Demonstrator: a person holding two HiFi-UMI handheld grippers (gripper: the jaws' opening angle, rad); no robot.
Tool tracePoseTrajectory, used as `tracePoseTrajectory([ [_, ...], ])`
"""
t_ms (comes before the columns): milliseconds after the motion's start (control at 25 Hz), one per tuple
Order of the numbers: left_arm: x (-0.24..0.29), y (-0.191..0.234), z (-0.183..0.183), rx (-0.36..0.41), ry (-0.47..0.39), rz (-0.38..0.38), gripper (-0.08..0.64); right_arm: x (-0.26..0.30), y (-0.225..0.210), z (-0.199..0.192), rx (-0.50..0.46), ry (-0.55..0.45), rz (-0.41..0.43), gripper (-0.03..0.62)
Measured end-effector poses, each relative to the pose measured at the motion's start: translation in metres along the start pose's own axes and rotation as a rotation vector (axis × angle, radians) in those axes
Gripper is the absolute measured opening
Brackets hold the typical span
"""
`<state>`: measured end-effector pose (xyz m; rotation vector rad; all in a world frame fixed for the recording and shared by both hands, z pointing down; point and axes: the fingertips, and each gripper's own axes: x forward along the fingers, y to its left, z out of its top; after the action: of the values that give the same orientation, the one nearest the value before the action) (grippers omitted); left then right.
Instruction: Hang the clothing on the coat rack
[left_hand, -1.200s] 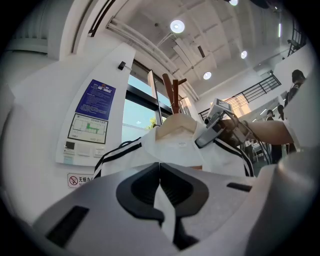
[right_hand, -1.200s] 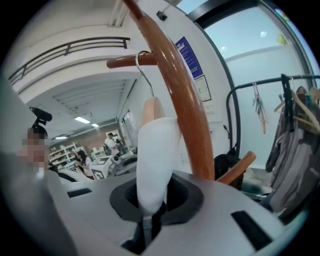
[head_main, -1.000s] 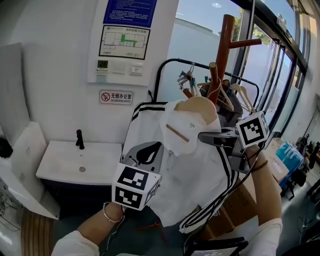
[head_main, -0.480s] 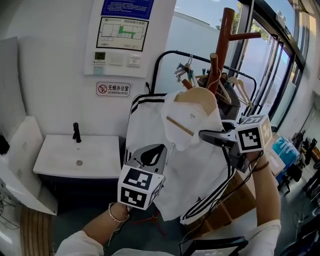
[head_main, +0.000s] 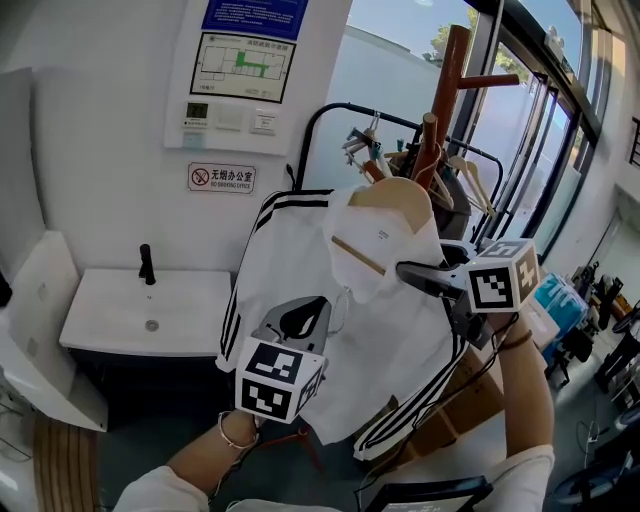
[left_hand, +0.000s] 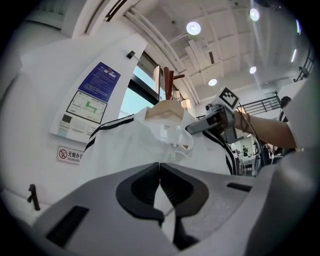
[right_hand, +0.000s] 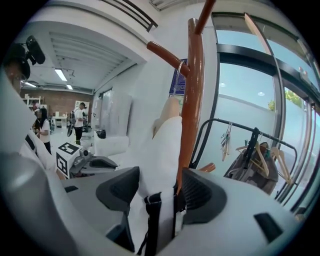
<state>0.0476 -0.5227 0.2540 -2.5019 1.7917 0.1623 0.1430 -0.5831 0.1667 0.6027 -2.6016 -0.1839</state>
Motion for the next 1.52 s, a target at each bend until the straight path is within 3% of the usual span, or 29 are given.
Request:
tracePoseTrajectory([
  [240,-0.011,0.004,-0.009,-0.040,0.016,-0.020,0.009,-0.006,0.001,0.003,-0.049,0.007,-0.109,0.285],
  [520,-0.017,0.005,-0.010,-0.033,0.023,-0.063,0.009,-0.018,0.006,0.014,-0.108,-0.011,-0.211,0.295],
  [800,-0.023,0.010,-0.019,-0.034,0.043,-0.105,0.009,-0.033,0.013,0.026,-0.102,-0.063,-0.283,0.295],
  [1520,-0.030,0.004,-0.047,-0.058,0.061,-0.192,0.009,-0.089,0.032,0.000,-0.059,-0.174,-0.641,0.293],
])
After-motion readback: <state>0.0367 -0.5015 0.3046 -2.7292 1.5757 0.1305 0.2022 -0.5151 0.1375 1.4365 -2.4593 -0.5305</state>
